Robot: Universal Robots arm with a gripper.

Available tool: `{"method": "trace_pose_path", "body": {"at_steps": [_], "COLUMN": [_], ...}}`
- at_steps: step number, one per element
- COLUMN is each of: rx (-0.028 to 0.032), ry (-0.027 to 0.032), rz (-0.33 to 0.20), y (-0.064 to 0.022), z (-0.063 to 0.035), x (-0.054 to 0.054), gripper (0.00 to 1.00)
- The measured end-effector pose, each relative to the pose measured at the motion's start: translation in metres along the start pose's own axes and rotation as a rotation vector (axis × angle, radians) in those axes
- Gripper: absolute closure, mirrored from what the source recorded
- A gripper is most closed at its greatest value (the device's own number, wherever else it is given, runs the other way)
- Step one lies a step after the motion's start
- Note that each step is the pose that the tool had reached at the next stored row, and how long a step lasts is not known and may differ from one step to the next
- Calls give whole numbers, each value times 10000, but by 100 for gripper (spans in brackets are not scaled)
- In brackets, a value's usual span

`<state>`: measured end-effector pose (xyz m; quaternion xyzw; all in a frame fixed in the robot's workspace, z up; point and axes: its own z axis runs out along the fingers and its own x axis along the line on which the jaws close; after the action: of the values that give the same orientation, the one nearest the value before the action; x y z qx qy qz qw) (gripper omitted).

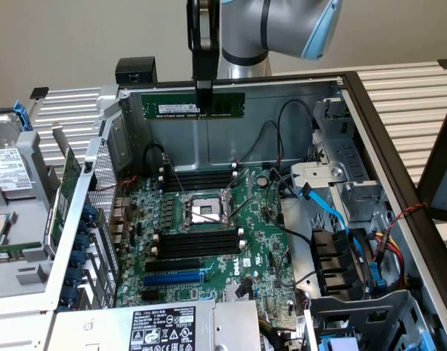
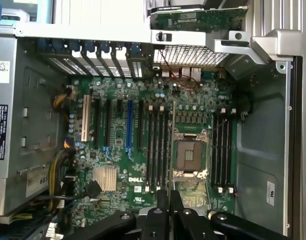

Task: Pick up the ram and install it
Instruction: 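Pick up the ram and move it above insertion slot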

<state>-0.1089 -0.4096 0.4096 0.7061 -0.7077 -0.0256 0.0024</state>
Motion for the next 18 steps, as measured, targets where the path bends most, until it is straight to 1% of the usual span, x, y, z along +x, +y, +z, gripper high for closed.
{"method": "trace_pose_path", "body": {"at_steps": [4,12,18], "rx": [-1,3,3], "ry": [1,2,2], "rz": [-12,-43,-48], "y": [20,20,17], "z": [74,220,295], "x": [2,7,10], "gripper": [86,86,86]}}
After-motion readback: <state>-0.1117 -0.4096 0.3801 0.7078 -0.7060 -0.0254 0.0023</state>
